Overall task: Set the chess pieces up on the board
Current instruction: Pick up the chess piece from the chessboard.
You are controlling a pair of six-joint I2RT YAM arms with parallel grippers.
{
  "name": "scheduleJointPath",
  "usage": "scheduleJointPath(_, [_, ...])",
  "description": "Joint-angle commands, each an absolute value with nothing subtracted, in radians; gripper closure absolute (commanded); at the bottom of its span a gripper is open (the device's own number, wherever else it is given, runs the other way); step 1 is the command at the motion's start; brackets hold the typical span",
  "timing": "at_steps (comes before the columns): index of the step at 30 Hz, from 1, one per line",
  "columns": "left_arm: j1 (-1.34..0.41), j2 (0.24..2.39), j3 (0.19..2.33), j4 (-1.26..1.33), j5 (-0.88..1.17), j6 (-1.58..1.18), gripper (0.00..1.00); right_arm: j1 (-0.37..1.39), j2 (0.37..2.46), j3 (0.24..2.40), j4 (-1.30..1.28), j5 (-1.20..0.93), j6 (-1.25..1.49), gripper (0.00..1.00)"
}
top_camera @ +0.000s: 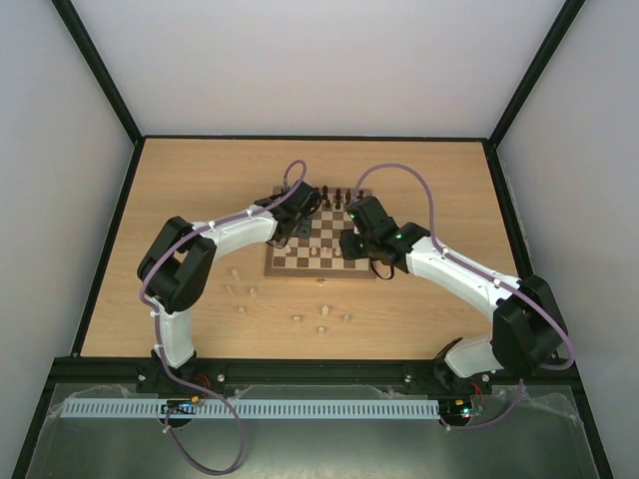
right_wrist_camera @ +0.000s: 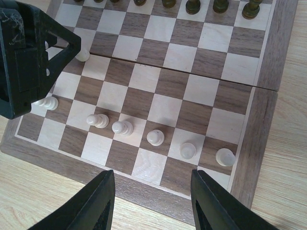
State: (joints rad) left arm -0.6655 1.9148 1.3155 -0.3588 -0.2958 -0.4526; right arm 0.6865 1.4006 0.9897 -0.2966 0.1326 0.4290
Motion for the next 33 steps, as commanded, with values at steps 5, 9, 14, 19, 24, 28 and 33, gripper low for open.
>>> scheduleJointPath(5, [-0.657,1.931,1.328,-0.347,-0.278,-0.442,0.74,0.681,1.420,0.982,-0.296,0.125,0.423,0.56])
scheduleJointPath(9, [-0.657,1.947,1.331,-0.340,-0.271,-0.442,0.75,0.681,1.422,0.983,-0.296,0.125,0.425,0.56])
scheduleJointPath(14, [-0.657,1.960,1.334,-0.335,-0.265,-0.441,0.77,0.681,1.423,0.984,-0.297,0.123,0.423,0.56])
scheduleJointPath(19, [-0.657,1.961,1.331,-0.333,-0.261,-0.440,0.81,0.681,1.424,0.984,-0.295,0.121,0.423,0.56])
scheduleJointPath(24, [-0.657,1.946,1.323,-0.332,-0.265,-0.440,0.84,0.681,1.426,0.982,-0.293,0.123,0.423,0.56])
scheduleJointPath(28, [-0.656,1.939,1.322,-0.337,-0.271,-0.437,0.86,0.681,1.428,0.982,-0.293,0.122,0.423,0.56])
scheduleJointPath(33, [-0.658,1.912,1.303,-0.347,-0.258,-0.444,0.87,0.681,1.425,0.982,-0.293,0.118,0.422,0.56])
